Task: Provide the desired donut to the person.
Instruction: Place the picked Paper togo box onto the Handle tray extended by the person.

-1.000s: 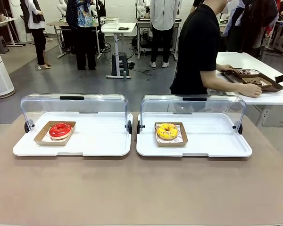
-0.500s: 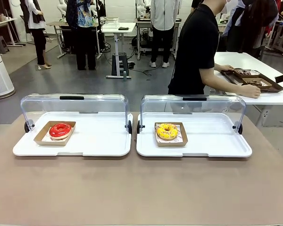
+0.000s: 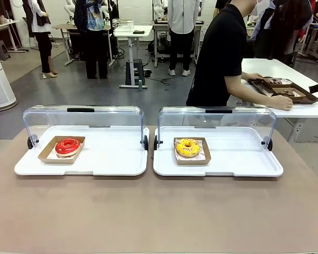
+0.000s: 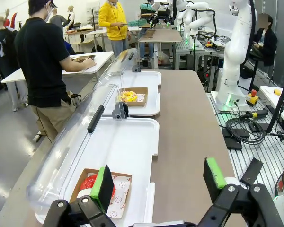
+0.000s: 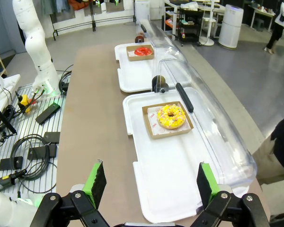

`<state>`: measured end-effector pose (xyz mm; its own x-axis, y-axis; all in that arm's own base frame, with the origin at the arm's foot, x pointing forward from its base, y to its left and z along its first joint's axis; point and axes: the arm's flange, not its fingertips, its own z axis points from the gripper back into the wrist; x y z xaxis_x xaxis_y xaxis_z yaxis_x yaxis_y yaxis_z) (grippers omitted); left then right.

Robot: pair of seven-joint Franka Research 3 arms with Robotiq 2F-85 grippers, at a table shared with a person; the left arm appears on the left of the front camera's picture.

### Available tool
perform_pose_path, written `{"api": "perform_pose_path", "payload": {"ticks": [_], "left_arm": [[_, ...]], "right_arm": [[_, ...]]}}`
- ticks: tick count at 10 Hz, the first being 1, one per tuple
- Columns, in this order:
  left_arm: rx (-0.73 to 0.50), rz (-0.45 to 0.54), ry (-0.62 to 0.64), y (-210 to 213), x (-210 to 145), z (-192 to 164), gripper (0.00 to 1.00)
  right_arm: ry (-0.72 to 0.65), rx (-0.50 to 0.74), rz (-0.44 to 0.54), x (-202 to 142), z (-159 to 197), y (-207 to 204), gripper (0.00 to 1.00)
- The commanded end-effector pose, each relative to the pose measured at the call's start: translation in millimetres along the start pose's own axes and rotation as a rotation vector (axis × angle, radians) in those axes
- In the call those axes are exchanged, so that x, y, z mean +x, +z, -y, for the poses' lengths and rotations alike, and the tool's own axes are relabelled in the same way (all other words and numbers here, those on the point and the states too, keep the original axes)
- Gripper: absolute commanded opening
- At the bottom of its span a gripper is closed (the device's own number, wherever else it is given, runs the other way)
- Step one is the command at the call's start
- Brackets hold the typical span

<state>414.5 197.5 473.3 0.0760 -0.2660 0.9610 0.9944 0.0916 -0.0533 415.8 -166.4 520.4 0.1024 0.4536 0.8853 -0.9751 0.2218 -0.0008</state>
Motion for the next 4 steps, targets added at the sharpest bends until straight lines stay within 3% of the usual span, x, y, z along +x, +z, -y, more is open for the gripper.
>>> {"api": "perform_pose_path", "payload": {"ticks": [1, 4], "left_arm": [[0.006, -0.009, -0.001, 0.1, -1.6, 1.4, 1.00], [0.006, -0.009, -0.001, 0.1, -1.6, 1.4, 1.00]], "right_arm": [[0.000, 0.001, 0.018, 1.7, 0.3, -1.5, 1.00], [0.000, 0.001, 0.018, 1.7, 0.3, -1.5, 1.00]]}}
